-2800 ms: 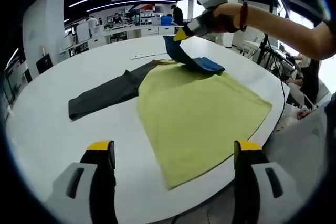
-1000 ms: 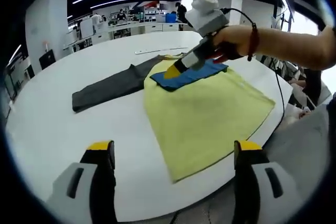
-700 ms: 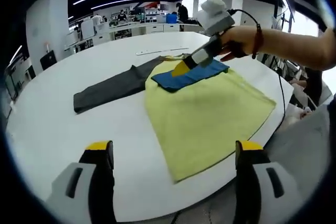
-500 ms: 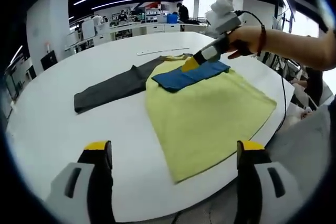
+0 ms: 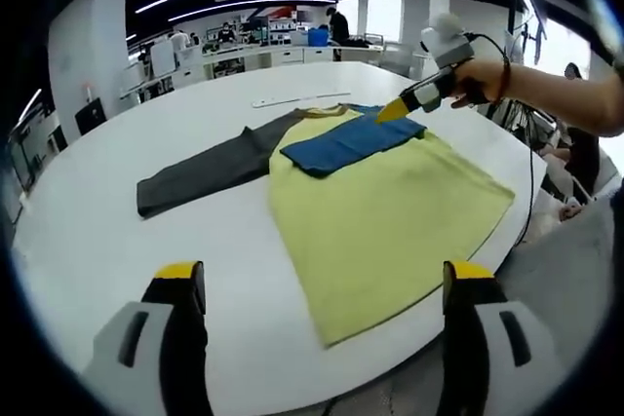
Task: Fold the garment on the visible template until the final outline fits inside the template.
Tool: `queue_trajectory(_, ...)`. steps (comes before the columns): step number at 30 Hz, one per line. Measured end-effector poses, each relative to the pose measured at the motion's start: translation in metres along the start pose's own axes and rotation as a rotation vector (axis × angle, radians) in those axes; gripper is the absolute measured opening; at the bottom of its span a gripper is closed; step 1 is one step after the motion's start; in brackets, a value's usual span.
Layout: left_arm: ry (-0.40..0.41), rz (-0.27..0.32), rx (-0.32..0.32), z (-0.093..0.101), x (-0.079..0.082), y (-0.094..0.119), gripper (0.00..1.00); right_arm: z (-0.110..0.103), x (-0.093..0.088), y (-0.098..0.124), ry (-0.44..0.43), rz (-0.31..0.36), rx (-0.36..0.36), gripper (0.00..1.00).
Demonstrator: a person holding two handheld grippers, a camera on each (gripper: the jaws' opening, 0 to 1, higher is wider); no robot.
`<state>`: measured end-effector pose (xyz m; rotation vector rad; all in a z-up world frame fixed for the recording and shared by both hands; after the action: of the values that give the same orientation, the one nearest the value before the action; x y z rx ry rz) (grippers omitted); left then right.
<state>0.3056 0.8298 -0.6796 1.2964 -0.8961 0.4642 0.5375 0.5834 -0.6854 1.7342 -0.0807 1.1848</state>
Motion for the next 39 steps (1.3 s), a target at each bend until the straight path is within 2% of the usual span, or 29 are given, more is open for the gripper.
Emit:
queue_trajectory(8,-0.003,-0.004,0.002,0.0,0.001,0.0,0.99,0.034,-0.022,0.023,-0.008,-0.002,-0.035,0.85)
queue_trajectory(14,0.004,0.018,-0.001,0.001,0.005,-0.001,0.99,0.056,-0.042,0.029,-0.057,0.008,-0.075,0.73)
queue_trajectory(19,0.001,0.019,-0.002,0.002,0.006,-0.001,0.98,0.063,-0.052,0.03,-0.08,0.018,-0.072,0.52)
queue_trajectory(23,-0.001,0.015,0.0,0.002,0.005,-0.001,0.97,0.067,-0.061,0.03,-0.067,0.004,-0.093,0.42)
queue_trajectory(27,-0.003,0.01,0.003,0.001,0.005,0.0,0.97,0.072,-0.071,0.029,-0.066,-0.015,-0.101,0.29)
queue_trajectory(30,-0.003,0.007,0.004,0.001,0.004,0.0,0.96,0.074,-0.077,0.026,-0.071,-0.03,-0.109,0.26)
queue_trajectory(34,-0.001,0.006,0.004,0.002,0.004,0.0,0.96,0.075,-0.08,0.023,-0.086,-0.021,-0.108,0.17)
queue_trajectory(39,-0.007,-0.001,0.006,0.001,0.004,0.0,0.95,0.073,-0.079,0.017,-0.157,0.002,-0.093,0.13)
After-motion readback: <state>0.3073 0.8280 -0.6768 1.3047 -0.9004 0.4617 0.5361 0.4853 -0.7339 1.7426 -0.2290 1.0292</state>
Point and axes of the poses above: the point that each gripper's makers call its tool centre point, and the gripper's own axes: y roughly backward along the fingers, z roughly to its right, x roughly out of its top, the point moved 4 cm from there along y, roughly backward along the fingers, and after that the axes turned 1 degree about -z, right-handed, at the moved point
